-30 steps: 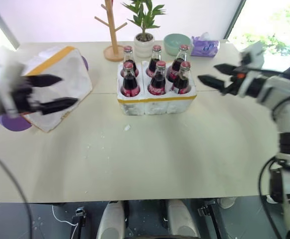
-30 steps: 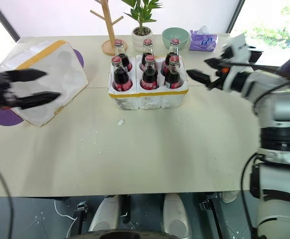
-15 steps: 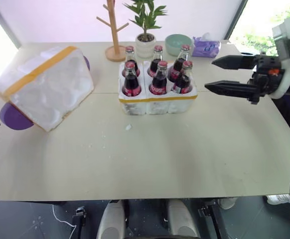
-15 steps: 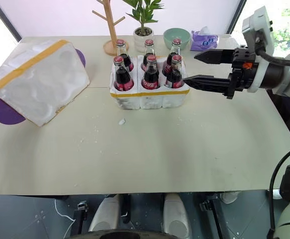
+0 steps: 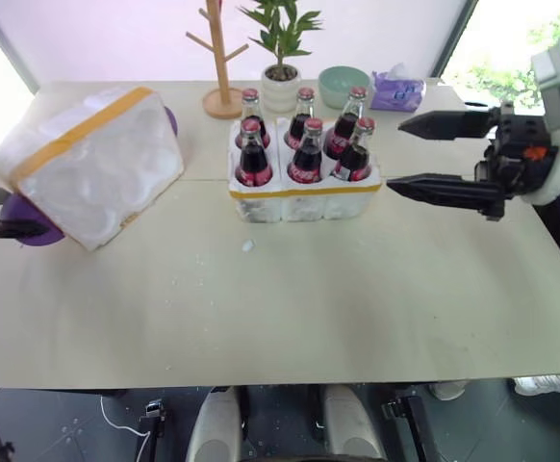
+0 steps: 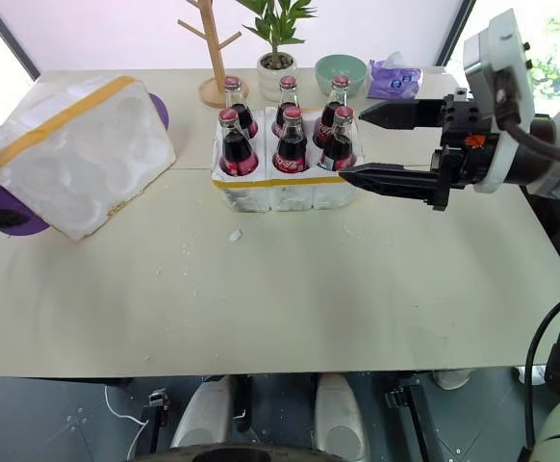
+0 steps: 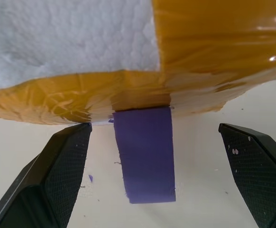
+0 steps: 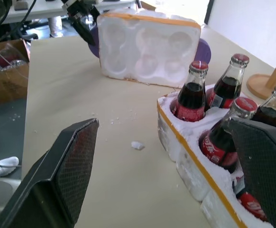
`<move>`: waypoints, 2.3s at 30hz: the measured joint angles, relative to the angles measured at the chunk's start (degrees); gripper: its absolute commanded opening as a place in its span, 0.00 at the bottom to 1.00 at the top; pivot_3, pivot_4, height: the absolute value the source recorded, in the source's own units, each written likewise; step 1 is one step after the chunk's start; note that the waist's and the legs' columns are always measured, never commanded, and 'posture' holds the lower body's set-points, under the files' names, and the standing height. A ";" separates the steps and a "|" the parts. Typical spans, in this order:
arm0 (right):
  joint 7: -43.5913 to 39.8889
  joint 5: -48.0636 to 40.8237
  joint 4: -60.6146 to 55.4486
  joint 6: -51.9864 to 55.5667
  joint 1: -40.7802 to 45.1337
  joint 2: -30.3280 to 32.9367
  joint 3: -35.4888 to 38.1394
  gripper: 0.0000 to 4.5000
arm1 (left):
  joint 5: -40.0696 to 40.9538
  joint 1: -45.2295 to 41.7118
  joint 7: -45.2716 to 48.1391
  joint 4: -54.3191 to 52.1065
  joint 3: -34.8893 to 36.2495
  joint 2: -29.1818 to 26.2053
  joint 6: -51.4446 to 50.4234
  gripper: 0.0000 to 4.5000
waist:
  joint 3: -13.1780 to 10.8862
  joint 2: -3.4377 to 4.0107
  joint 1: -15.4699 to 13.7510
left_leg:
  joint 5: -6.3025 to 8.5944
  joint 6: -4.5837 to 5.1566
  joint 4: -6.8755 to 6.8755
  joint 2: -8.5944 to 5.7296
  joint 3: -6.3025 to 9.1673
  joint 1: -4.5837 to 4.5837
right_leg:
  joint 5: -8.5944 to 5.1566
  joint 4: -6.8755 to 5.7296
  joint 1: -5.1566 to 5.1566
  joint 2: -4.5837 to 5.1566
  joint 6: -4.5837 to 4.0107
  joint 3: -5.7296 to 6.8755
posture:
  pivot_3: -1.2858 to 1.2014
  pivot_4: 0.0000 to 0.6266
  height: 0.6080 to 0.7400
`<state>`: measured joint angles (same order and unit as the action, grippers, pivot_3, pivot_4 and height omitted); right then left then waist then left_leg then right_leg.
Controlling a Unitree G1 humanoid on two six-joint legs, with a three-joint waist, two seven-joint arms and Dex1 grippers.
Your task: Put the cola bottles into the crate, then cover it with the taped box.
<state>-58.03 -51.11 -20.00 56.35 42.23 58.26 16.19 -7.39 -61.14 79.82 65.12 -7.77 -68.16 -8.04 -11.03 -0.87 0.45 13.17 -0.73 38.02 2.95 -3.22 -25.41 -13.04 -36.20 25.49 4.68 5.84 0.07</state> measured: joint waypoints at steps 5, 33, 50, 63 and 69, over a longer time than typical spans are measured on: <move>1.04 -1.35 -1.56 0.24 -3.03 0.91 0.90 1.00 | -1.34 -2.30 -0.19 3.63 -0.10 2.09 1.48 0.61 | 0.00 -0.05 0.09 | 0.00 0.00 0.03 0.00 0.03 -0.02 | 0.00 0.00 -0.02 0.01 0.00 0.00 | 0.52 0.24 1.00; 4.28 0.36 0.22 -2.14 -6.99 1.48 0.92 1.00 | 0.48 -4.55 -28.86 -16.93 7.68 13.94 24.78 0.09 | 0.01 -0.12 -1.11 | -0.01 0.01 0.19 -0.02 0.08 -0.03 | 0.13 -0.05 -0.11 0.00 0.21 -0.02 | 0.52 0.24 1.00; 9.60 0.11 -3.23 -1.14 -20.57 1.54 8.06 1.00 | -25.87 -11.51 -60.36 -16.07 -9.25 26.06 46.93 0.09 | 0.01 -0.13 -1.15 | -0.01 0.02 0.19 -0.07 0.10 0.03 | 0.19 -0.04 -0.19 -0.04 0.32 -0.06 | 0.52 0.24 1.00; 15.52 -3.27 -6.55 -0.53 -24.02 -0.19 9.88 1.00 | -37.25 -5.65 -65.78 -25.50 -14.00 24.44 43.34 0.09 | 0.02 -0.13 -1.11 | -0.02 0.02 0.21 -0.07 0.13 0.05 | 0.19 -0.05 -0.21 -0.05 0.32 -0.07 | 0.52 0.24 1.00; 16.60 -3.35 -5.51 -0.79 -23.50 -0.55 9.45 1.00 | -36.99 1.83 -64.39 -31.55 -13.92 24.21 42.47 0.73 | 0.02 -0.13 -1.17 | -0.02 0.02 0.23 -0.07 0.13 0.05 | 0.19 -0.04 -0.24 -0.04 0.32 -0.07 | 0.52 0.24 1.00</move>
<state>-41.44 -54.46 -25.51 55.56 18.72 57.71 25.64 -44.39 -59.32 15.44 33.57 -21.70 -43.95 34.43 -11.01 -1.00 -0.72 13.16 -0.71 38.25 2.88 -3.09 -25.36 -12.85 -36.24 25.25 4.64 6.15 0.00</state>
